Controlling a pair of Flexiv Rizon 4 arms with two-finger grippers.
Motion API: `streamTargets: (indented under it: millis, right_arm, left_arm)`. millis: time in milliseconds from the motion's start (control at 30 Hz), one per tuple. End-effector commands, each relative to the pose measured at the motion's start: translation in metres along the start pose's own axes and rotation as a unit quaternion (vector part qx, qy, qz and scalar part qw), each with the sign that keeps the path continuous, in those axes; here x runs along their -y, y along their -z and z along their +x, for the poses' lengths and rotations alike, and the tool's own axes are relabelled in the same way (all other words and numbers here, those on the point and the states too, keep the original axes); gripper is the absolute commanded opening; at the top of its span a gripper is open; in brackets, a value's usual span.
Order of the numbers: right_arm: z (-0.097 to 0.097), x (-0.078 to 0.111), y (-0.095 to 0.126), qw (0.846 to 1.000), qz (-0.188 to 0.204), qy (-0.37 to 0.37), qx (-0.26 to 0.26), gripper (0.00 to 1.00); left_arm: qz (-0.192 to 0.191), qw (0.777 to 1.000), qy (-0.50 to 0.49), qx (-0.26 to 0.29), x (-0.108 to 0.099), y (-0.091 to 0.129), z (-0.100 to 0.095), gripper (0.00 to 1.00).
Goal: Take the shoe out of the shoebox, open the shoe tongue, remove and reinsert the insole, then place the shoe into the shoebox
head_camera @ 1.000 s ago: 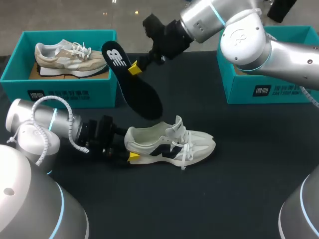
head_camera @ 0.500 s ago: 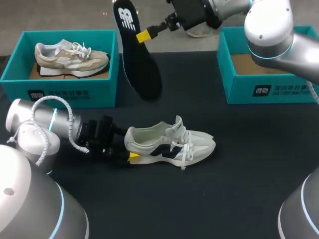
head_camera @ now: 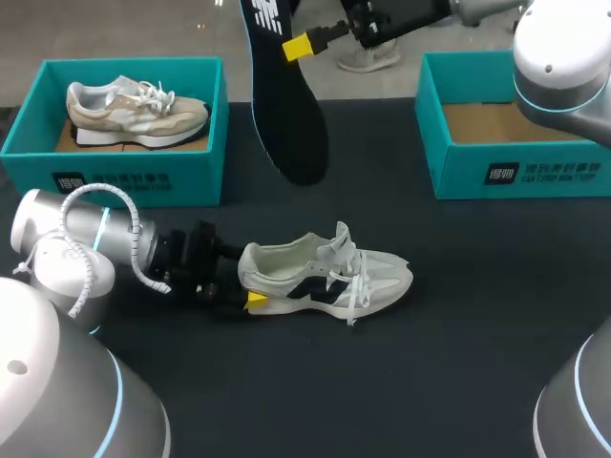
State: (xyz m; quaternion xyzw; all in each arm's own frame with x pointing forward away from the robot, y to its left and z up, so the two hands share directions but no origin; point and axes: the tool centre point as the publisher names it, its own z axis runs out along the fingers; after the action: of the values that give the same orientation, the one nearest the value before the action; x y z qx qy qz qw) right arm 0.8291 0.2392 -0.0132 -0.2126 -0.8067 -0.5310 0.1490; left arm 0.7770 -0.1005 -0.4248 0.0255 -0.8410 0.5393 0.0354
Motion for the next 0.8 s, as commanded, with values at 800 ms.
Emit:
streamTargets:
  millis: [800]
  right_arm:
    - [0.026, 0.023, 0.061, 0.999, 0.043, -0.011, 0.004, 0.0]
  left_arm:
    - [-0.003, 1.0, 0.0, -0.001, -0.004, -0.001, -0.001, 0.0]
